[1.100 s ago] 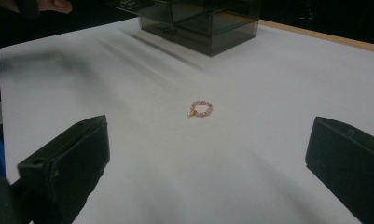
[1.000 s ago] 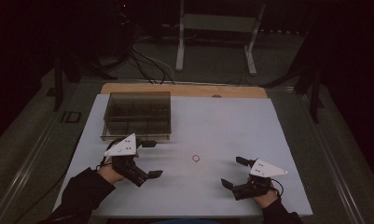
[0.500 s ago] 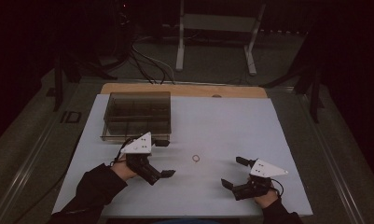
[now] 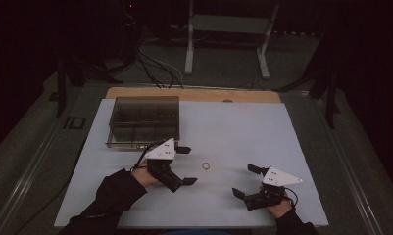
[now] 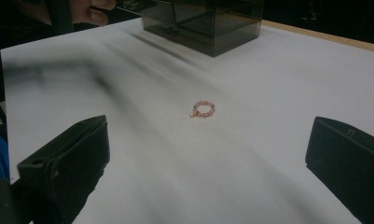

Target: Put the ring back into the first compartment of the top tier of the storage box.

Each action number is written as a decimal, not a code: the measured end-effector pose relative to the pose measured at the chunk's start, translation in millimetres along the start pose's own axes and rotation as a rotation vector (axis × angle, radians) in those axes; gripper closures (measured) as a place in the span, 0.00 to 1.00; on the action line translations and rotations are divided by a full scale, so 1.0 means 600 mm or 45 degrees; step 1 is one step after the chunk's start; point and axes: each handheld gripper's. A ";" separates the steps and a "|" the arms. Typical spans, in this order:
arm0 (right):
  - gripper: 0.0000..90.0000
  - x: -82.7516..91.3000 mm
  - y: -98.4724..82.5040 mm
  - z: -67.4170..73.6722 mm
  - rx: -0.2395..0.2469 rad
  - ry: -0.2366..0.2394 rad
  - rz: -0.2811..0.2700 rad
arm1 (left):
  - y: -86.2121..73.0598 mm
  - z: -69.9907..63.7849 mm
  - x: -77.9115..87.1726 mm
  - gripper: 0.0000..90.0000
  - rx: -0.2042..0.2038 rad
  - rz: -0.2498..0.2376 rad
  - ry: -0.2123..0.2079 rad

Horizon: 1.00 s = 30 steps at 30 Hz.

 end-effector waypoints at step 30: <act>0.00 0.001 0.000 0.000 -0.002 0.010 -0.010 | -0.020 0.034 -0.095 0.01 0.129 0.095 0.119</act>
Point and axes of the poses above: each handheld gripper's, and its own axes: x roughly backward along the jaws, y roughly out of its top, z roughly to its left, and after that the axes turned 3 degrees about -y, right-handed
